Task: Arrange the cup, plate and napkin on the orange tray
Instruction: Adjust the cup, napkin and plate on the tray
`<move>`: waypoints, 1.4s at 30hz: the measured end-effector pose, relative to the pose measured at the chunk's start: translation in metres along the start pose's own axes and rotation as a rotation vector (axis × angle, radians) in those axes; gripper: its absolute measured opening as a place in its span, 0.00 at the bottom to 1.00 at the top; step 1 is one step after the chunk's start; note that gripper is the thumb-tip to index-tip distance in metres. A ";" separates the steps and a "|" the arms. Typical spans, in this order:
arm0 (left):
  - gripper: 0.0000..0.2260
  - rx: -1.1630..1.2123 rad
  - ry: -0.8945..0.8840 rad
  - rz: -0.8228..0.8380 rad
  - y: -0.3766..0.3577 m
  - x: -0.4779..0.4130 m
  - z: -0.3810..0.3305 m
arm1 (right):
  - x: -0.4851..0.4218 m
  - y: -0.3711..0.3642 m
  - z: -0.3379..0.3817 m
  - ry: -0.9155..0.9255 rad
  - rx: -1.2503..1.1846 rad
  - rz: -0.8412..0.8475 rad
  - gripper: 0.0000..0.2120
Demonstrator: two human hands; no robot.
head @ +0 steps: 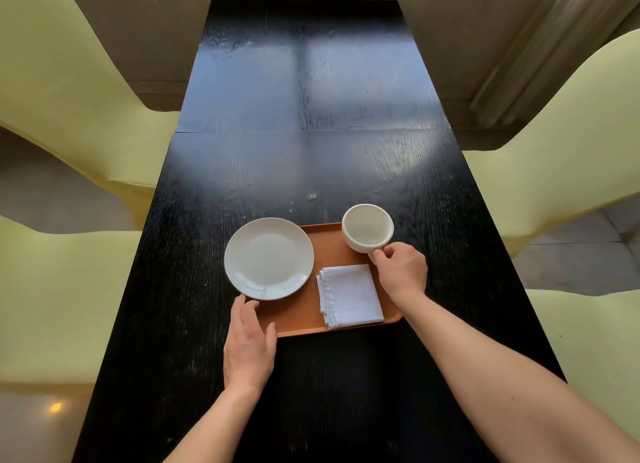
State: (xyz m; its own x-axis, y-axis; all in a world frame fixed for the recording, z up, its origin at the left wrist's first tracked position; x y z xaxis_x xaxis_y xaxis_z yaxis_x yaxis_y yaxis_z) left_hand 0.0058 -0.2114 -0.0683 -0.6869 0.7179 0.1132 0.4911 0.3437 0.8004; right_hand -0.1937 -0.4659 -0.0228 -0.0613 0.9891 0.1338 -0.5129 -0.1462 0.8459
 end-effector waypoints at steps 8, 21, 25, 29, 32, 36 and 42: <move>0.23 -0.026 -0.001 0.007 -0.001 0.000 0.002 | 0.000 0.000 -0.006 -0.024 -0.020 -0.045 0.16; 0.17 -0.089 -0.112 -0.003 -0.006 0.005 0.008 | -0.003 -0.002 -0.018 0.012 -0.116 0.058 0.13; 0.17 -0.204 -0.157 0.056 -0.015 0.004 0.011 | -0.001 -0.002 -0.017 0.009 -0.122 0.036 0.12; 0.18 -0.198 -0.152 0.084 -0.018 0.003 0.015 | -0.002 0.000 -0.018 -0.012 -0.138 0.026 0.13; 0.20 -0.095 -0.155 0.019 -0.011 0.006 0.014 | -0.002 0.003 -0.021 -0.020 -0.148 0.005 0.13; 0.22 -0.096 -0.134 0.043 -0.020 0.006 0.025 | -0.001 0.005 -0.020 -0.006 -0.134 0.001 0.13; 0.30 -0.094 -0.122 0.079 -0.029 0.006 0.037 | 0.001 0.007 -0.019 -0.009 -0.119 -0.025 0.13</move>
State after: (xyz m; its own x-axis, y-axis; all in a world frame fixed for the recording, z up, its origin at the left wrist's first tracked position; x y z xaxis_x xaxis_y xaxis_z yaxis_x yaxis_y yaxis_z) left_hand 0.0071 -0.1947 -0.1120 -0.5750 0.8107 0.1102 0.4848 0.2291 0.8441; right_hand -0.2140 -0.4657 -0.0266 -0.0393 0.9922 0.1184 -0.6123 -0.1176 0.7818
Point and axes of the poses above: each hand's wrist, its own x-axis away from the middle knuckle, its own y-axis out of the back of the hand, z = x × y, the point moved 9 cm from there along -x, towards the middle knuckle, and after that the axes turned 4 degrees about -y, right-handed, at the moved point
